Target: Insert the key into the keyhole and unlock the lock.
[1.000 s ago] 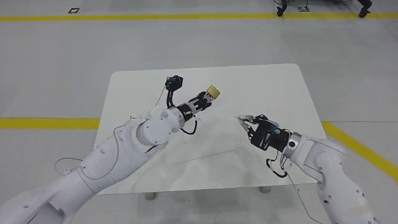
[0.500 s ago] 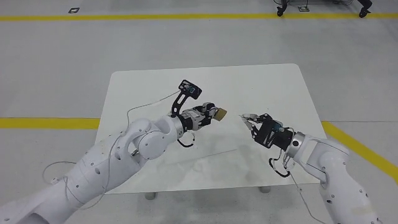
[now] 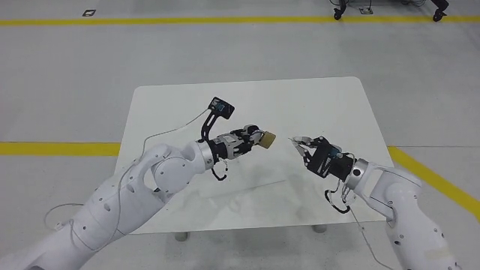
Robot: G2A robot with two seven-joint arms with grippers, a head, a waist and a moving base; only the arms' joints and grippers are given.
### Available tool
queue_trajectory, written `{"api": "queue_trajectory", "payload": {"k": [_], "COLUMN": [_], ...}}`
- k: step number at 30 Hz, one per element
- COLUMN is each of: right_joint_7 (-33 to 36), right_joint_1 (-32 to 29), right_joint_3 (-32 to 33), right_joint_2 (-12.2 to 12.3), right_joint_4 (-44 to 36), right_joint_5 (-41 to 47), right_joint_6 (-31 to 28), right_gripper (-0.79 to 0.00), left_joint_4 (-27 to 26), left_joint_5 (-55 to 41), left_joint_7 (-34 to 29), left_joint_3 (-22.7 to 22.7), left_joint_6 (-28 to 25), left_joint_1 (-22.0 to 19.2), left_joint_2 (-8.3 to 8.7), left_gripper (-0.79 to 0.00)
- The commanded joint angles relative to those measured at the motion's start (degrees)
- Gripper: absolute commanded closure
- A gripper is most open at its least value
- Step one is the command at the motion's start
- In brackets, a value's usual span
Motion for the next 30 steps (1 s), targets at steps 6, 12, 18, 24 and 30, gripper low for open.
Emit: {"api": "queue_trajectory", "payload": {"k": [6, 12, 18, 24, 30], "right_joint_7": [-2.6, -2.7, -1.2, 0.5, 0.5], "right_joint_1": [-1.4, -1.8, 0.9, 1.2, 1.2], "right_joint_3": [0.8, -0.3, -3.9, -4.2, -4.2], "right_joint_2": [0.0, -0.4, -1.0, -1.0, -1.0], "right_joint_4": [-0.6, -0.8, 0.5, 0.0, 0.0], "right_joint_5": [0.9, 3.7, 5.4, 4.7, 4.7], "right_joint_6": [3.1, 7.1, 9.3, 9.8, 9.8], "right_gripper": [0.000, 0.000, 0.000, 0.000, 0.000], "left_joint_4": [8.7, 14.9, 23.0, 27.8, 27.8], "left_joint_5": [-24.5, -43.4, -61.6, -65.4, -65.4], "left_joint_7": [-12.2, -27.8, -44.6, -51.1, -51.1], "left_joint_3": [-4.4, -5.8, -5.4, -5.4, -5.4], "left_joint_6": [-9.2, -11.4, -4.3, -3.7, -3.7], "left_joint_1": [0.3, -0.1, -2.5, -4.4, -4.4], "left_joint_2": [-0.86, -2.09, -4.53, -5.82, -5.82], "left_gripper": [0.000, 0.000, 0.000, 0.000, 0.000]}}
